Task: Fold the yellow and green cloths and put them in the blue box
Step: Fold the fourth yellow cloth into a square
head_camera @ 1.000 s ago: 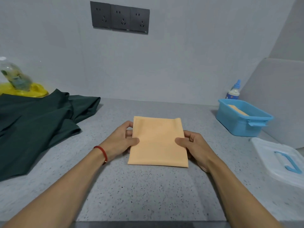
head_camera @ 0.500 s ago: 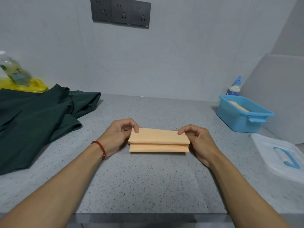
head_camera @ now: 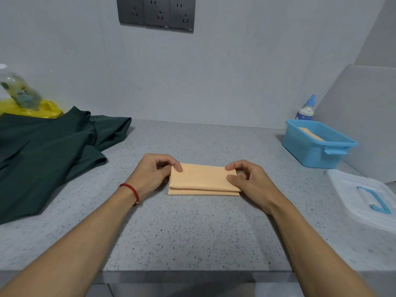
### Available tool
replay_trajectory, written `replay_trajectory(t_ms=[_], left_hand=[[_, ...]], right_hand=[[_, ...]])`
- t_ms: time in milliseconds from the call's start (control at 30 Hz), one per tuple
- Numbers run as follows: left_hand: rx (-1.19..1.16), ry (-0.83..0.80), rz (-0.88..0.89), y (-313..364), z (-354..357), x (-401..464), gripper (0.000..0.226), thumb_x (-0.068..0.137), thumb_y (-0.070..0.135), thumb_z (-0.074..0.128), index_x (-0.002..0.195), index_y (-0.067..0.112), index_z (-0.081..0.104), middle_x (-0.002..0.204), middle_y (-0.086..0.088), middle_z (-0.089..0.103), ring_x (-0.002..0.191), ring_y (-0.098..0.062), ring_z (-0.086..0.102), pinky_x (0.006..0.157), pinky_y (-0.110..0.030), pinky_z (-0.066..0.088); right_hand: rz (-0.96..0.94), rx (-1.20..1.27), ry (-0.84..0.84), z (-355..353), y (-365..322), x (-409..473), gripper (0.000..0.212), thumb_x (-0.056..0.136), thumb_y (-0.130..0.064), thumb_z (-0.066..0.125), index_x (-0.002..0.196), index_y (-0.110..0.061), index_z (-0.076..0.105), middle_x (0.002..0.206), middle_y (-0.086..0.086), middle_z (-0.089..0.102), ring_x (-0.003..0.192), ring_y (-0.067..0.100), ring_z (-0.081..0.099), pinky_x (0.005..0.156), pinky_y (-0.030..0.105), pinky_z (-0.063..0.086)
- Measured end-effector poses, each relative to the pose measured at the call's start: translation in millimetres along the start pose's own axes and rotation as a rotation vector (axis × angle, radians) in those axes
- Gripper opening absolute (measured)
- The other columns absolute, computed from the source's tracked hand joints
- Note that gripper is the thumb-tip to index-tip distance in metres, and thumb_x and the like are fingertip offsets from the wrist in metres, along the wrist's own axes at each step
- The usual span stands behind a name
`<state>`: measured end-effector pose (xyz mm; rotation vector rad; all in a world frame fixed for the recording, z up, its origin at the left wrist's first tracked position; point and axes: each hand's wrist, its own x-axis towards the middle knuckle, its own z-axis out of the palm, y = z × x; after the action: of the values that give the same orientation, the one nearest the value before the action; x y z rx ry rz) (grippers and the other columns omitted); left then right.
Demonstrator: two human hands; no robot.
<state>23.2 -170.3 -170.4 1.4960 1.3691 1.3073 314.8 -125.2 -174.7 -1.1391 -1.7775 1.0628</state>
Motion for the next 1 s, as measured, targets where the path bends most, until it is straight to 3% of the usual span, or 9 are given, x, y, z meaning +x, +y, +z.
replay_trajectory(t_ms=[133, 200, 267, 367, 433, 533, 700, 833, 1000], left_hand=[[0.094, 0.089, -0.001, 7, 7, -5, 0.042, 0.094, -0.002, 0.043, 0.077, 0.018, 0.076, 0.112, 0.002, 0.072, 0.110, -0.021, 0.062, 0.085, -0.044, 0.052], [0.488, 0.126, 0.247, 12, 19, -16, 0.029, 0.098, 0.016, 0.043, 0.095, 0.030, 0.069, 0.120, 0.006, 0.064, 0.114, -0.011, 0.054, 0.089, -0.041, 0.048], [0.912, 0.104, 0.498, 13, 38, -25, 0.033, 0.103, 0.034, 0.033, 0.122, 0.031, 0.059, 0.139, 0.006, 0.056, 0.131, -0.010, 0.044, 0.110, -0.043, 0.036], [1.162, -0.109, 0.411, 8, 59, -28, 0.054, 0.106, 0.045, 0.016, 0.158, 0.034, 0.025, 0.167, 0.004, 0.021, 0.154, -0.016, 0.017, 0.126, -0.048, 0.010], [1.153, -0.251, 0.248, 3, 59, -26, 0.057, 0.106, 0.047, 0.012, 0.161, 0.037, 0.004, 0.170, 0.008, 0.002, 0.156, -0.013, 0.000, 0.126, -0.047, -0.001], [1.181, -0.337, 0.183, 1, 57, -23, 0.057, 0.106, 0.048, 0.009, 0.161, 0.037, -0.003, 0.169, 0.009, -0.007, 0.156, -0.013, -0.008, 0.126, -0.047, -0.006], [1.188, -0.376, 0.156, 2, 58, -19, 0.057, 0.106, 0.048, 0.008, 0.161, 0.038, -0.004, 0.169, 0.011, -0.010, 0.155, -0.013, -0.010, 0.125, -0.048, -0.006], [1.152, -0.379, 0.146, -1, 56, -22, 0.058, 0.106, 0.048, 0.008, 0.161, 0.034, -0.002, 0.169, 0.011, -0.009, 0.155, -0.010, -0.011, 0.126, -0.047, -0.005], [1.159, -0.327, 0.052, -2, 57, -21, 0.071, 0.104, 0.056, 0.011, 0.161, 0.019, -0.010, 0.168, 0.003, -0.015, 0.155, -0.013, -0.014, 0.126, -0.039, -0.009]], right_hand=[[-0.020, -0.119, 0.023, 4, -2, -1, 0.019, 0.094, -0.021, 0.072, 0.107, -0.033, 0.068, 0.069, -0.004, 0.048, 0.064, 0.007, 0.046, 0.062, 0.021, 0.039], [-0.039, -0.166, 0.031, 5, -3, -1, 0.018, 0.094, -0.023, 0.072, 0.107, -0.035, 0.067, 0.076, -0.001, 0.054, 0.067, 0.007, 0.049, 0.063, 0.019, 0.040], [-0.055, -0.205, 0.043, 6, -4, -2, 0.018, 0.094, -0.025, 0.072, 0.107, -0.036, 0.066, 0.083, 0.001, 0.061, 0.067, 0.003, 0.052, 0.061, 0.014, 0.042], [-0.079, -0.240, 0.065, 9, -5, -3, 0.019, 0.095, -0.024, 0.071, 0.109, -0.034, 0.065, 0.091, -0.002, 0.067, 0.069, -0.001, 0.057, 0.061, 0.012, 0.044], [-0.110, -0.344, 0.086, 13, -7, -5, 0.023, 0.097, -0.024, 0.068, 0.119, -0.031, 0.063, 0.105, -0.004, 0.066, 0.082, 0.001, 0.058, 0.072, 0.016, 0.046], [-0.127, -0.600, 0.049, 21, -8, -5, 0.040, 0.104, -0.024, 0.053, 0.144, -0.021, 0.049, 0.142, 0.001, 0.052, 0.126, 0.019, 0.047, 0.106, 0.034, 0.040], [-0.110, -1.117, 0.032, 33, -26, 5, 0.046, 0.107, -0.026, 0.037, 0.152, -0.018, 0.035, 0.161, 0.009, 0.031, 0.146, 0.029, 0.026, 0.115, 0.050, 0.022], [-0.072, -1.042, -0.195, 58, -26, 6, 0.064, 0.108, -0.051, 0.010, 0.164, -0.019, 0.005, 0.171, 0.002, -0.003, 0.157, 0.018, -0.006, 0.126, 0.050, -0.005], [0.064, -1.004, -0.302, 50, -12, 10, 0.063, 0.106, -0.055, 0.004, 0.162, -0.028, -0.012, 0.167, -0.012, -0.019, 0.155, 0.012, -0.018, 0.126, 0.048, -0.011]])
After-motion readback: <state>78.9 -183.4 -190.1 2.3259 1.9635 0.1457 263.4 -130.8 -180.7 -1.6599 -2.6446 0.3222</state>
